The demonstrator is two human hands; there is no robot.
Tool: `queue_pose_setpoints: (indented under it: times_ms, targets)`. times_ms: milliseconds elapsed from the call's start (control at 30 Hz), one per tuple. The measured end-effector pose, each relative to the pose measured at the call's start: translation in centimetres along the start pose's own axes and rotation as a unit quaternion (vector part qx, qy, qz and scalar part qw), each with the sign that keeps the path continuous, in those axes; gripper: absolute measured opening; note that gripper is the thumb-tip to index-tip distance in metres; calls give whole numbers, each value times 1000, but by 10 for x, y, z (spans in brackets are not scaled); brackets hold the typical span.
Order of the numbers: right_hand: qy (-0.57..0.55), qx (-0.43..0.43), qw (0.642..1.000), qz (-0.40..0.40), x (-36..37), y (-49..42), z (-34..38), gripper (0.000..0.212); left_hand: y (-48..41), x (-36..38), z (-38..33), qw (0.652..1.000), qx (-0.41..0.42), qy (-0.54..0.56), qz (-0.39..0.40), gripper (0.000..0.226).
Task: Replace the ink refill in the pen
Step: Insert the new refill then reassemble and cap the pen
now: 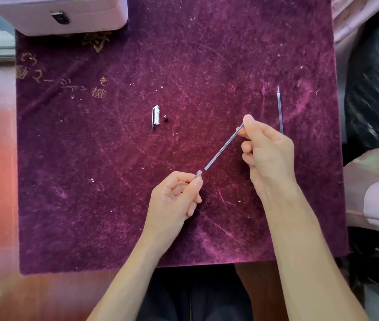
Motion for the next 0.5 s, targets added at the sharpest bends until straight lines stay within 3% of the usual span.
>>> queue_pose_setpoints:
  times_ms: [500]
  targets:
    - [2,-19,1000,4,1,3,-10,21,1,1,1,1000,1,-3,-3,4]
Point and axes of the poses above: each hand's wrist, its own y-axis away from the middle knuckle, its own x-axis out of the palm, z = x × y, the point moved 1 cm from there along -y, towards the middle knuckle, and after that the axes turned 14 degrees about z, right-handed, at the moved point
